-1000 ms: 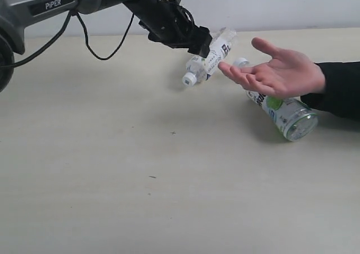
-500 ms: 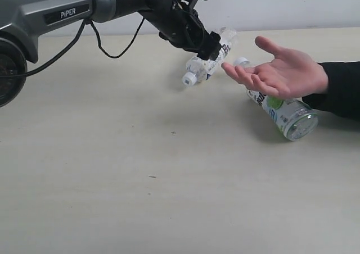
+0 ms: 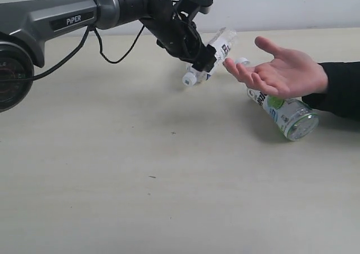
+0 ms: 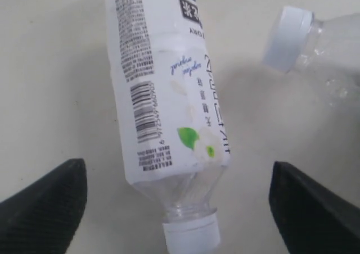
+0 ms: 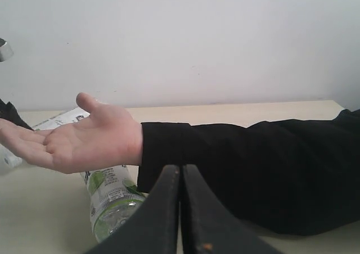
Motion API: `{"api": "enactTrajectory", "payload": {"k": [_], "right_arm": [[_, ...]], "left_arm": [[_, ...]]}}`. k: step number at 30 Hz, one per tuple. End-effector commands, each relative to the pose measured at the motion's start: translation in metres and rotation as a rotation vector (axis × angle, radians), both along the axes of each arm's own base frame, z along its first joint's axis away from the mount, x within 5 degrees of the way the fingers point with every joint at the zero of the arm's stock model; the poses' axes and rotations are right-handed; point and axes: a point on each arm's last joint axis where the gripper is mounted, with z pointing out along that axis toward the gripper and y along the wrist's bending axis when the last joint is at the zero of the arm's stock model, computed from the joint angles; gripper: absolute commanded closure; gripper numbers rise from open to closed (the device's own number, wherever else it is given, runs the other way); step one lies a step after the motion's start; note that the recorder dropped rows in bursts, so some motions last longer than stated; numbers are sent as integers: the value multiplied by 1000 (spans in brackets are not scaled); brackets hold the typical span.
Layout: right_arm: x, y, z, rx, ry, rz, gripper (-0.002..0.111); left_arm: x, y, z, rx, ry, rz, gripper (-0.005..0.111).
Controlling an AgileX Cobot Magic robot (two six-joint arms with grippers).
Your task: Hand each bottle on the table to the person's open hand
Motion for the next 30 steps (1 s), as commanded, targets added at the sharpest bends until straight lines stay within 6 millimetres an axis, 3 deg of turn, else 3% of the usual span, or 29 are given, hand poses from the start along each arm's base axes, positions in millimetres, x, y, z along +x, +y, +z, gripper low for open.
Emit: {"api": "enactTrajectory", "payload": {"k": [1,30], "right_arm": [[0,0,-1,-5,-5,-5,107],[0,0,-1,-5,-5,-5,107]], "left_arm": [[1,0,-14,28,19,-5,23],[10,-1,-32,32,-59,-15,26]]}}
